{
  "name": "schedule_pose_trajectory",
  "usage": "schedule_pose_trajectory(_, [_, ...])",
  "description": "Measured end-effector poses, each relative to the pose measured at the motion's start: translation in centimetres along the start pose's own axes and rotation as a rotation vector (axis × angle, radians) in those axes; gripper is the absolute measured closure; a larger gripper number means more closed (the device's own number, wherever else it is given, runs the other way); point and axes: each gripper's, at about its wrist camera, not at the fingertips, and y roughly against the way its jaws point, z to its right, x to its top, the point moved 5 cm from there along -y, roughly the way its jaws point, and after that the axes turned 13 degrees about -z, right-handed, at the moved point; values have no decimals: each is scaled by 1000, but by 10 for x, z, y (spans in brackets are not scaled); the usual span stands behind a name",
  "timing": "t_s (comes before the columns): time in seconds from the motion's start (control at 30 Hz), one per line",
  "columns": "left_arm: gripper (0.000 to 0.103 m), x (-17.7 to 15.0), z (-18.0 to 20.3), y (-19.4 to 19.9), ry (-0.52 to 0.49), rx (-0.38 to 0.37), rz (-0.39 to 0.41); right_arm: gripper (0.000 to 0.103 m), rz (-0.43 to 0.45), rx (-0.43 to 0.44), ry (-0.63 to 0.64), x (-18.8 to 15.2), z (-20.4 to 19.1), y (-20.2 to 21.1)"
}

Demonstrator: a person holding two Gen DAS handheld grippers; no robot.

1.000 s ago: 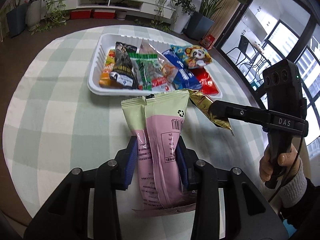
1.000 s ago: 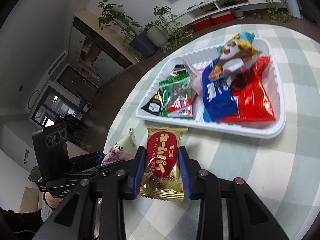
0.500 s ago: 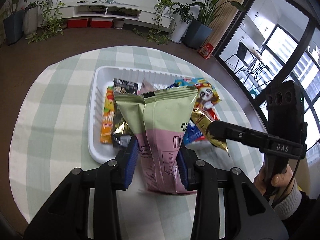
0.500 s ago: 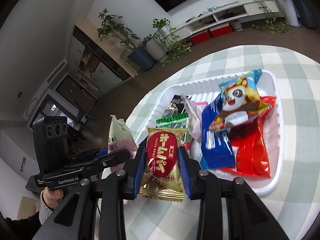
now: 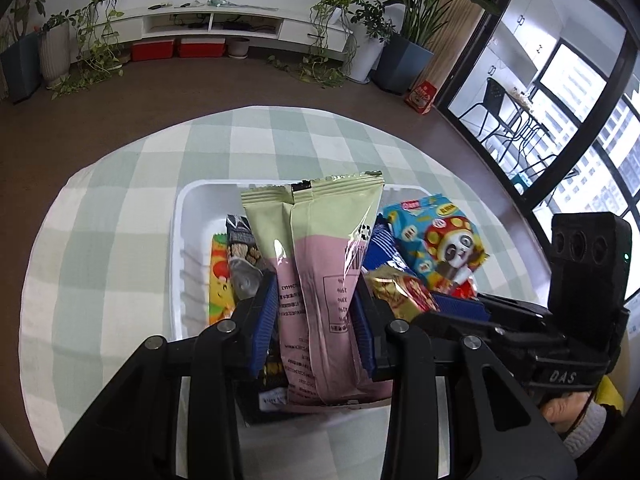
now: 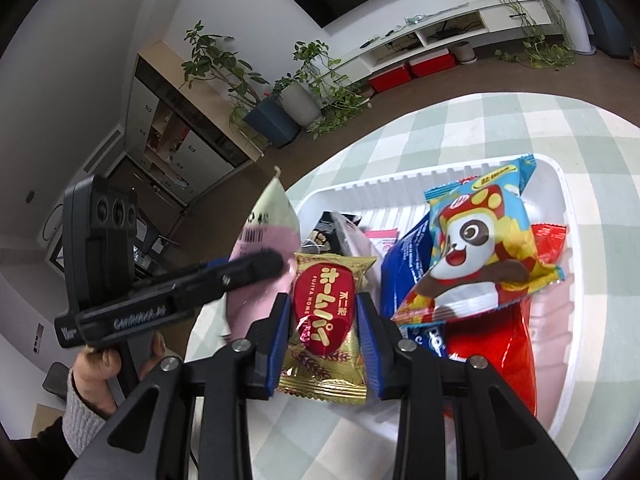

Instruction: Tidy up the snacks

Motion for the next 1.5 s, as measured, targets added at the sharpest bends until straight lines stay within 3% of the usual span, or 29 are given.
schedule_pose_trajectory(0.23, [67, 16, -11, -21, 21, 21, -7, 65, -1, -52, 27, 5, 2, -8])
schedule_pose_trajectory(0.37, [67, 22, -18, -21, 49, 33, 11, 42, 13, -84, 42, 3, 0, -6])
schedule_pose_trajectory(0.43, [67, 24, -19, -18, 54, 15, 20, 41, 22, -91, 47, 3, 0, -4])
schedule_pose_trajectory(0.73, [62, 12, -14, 7, 57, 54, 77, 36, 65, -120, 91, 0, -14, 7])
schedule_pose_trajectory(0.87, [53, -8, -5, 28, 54, 61, 117, 32, 76, -125, 122, -2, -26, 12])
schedule_pose_trajectory(1.0, [52, -33, 4, 46, 55, 73, 147, 31, 86, -142, 155, -13, -39, 19])
schedule_pose_trajectory(1.13, [36, -60, 18, 65, 54, 84, 172, 23, 111, -177, 181, -31, -52, 31])
schedule_pose_trajectory(1.23, [31, -80, 32, 79, 50, 103, 196, 0, 133, -197, 184, -45, -59, 43])
schedule_pose_trajectory(1.37, [14, -110, 53, 98, 53, 132, 228, 0, 168, -243, 181, -62, -67, 62])
schedule_pose_trajectory(1.5, [11, -135, 74, 116, 64, 184, 258, 0, 217, -298, 167, -81, -73, 85])
